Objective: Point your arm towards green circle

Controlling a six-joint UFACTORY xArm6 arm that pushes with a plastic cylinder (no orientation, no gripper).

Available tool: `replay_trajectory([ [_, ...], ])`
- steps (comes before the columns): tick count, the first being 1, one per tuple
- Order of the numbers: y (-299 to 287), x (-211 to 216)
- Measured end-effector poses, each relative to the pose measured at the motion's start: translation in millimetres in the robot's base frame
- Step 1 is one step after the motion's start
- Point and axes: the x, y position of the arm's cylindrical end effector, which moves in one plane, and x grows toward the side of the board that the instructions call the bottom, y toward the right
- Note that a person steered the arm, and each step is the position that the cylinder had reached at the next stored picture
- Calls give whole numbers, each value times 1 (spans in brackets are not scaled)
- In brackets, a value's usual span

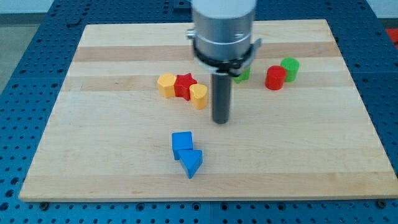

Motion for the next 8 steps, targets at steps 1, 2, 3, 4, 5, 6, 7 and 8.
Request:
replay_trajectory([
  [1,62,-10],
  [2,111,-23],
  [3,155,-43],
  [4,180,-67],
  [5,183,-91],
  [6,183,-110],
  [7,178,-123],
  [8,158,-125],
])
